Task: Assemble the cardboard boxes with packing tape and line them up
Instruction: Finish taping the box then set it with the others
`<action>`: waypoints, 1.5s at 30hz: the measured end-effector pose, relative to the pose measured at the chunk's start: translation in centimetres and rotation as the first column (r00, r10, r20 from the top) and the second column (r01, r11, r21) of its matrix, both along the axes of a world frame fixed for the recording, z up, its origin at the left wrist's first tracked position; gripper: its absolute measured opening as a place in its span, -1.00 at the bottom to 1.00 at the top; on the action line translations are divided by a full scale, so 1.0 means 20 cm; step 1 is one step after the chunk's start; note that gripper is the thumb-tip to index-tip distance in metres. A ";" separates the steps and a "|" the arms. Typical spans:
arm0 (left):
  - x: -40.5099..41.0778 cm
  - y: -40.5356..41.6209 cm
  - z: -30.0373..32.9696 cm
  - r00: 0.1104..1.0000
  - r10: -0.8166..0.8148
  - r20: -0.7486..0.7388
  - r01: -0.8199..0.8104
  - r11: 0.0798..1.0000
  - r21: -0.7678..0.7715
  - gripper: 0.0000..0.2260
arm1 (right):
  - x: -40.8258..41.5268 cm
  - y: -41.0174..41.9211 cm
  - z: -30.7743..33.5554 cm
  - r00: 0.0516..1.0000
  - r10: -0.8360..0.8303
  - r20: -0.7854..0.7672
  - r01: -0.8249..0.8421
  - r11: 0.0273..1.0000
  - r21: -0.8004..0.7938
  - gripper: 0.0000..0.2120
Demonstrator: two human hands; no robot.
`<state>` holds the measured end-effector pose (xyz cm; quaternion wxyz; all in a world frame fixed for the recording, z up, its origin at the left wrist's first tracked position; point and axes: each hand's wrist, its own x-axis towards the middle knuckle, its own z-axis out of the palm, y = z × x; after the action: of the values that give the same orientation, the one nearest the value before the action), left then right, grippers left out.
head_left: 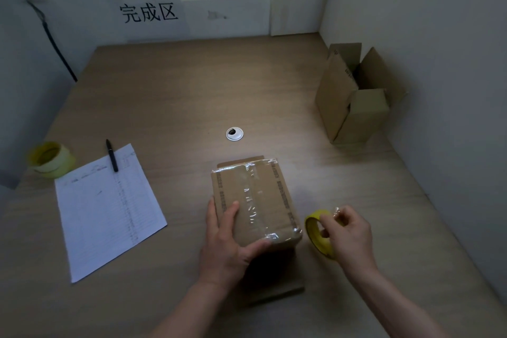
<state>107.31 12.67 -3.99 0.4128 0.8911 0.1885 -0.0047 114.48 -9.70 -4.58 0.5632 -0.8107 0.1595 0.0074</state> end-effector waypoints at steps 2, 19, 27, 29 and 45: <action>0.00 0.00 0.00 1.000 0.001 0.006 -0.001 1.000 -0.001 -0.02 | -0.04 -0.05 0.01 0.999 0.036 -0.029 -0.033 0.994 0.104 -0.67; 0.05 0.04 0.00 0.997 -0.079 0.005 0.079 0.995 0.056 -0.08 | -0.49 -0.29 -0.21 0.800 0.592 -0.092 -0.408 0.426 -0.808 -0.62; 0.04 0.03 -0.03 0.999 -0.024 0.044 0.025 1.000 -0.014 0.22 | 0.05 0.21 0.18 0.768 0.637 0.065 -0.373 0.528 -0.763 -0.26; 0.04 0.03 -0.02 0.999 -0.012 0.031 0.013 0.999 -0.038 0.28 | 0.22 0.32 0.17 0.669 0.722 -0.176 -0.532 0.298 -0.793 -0.07; 0.04 0.02 -0.04 0.999 0.034 -0.015 -0.035 0.996 -0.082 0.27 | 0.85 0.65 0.09 0.523 0.762 -0.382 -0.807 0.299 -0.509 -0.46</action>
<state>108.07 13.09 -4.72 0.4478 0.8700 0.2062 -0.0113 131.38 3.36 -2.68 0.1721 -0.9196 -0.2452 0.2541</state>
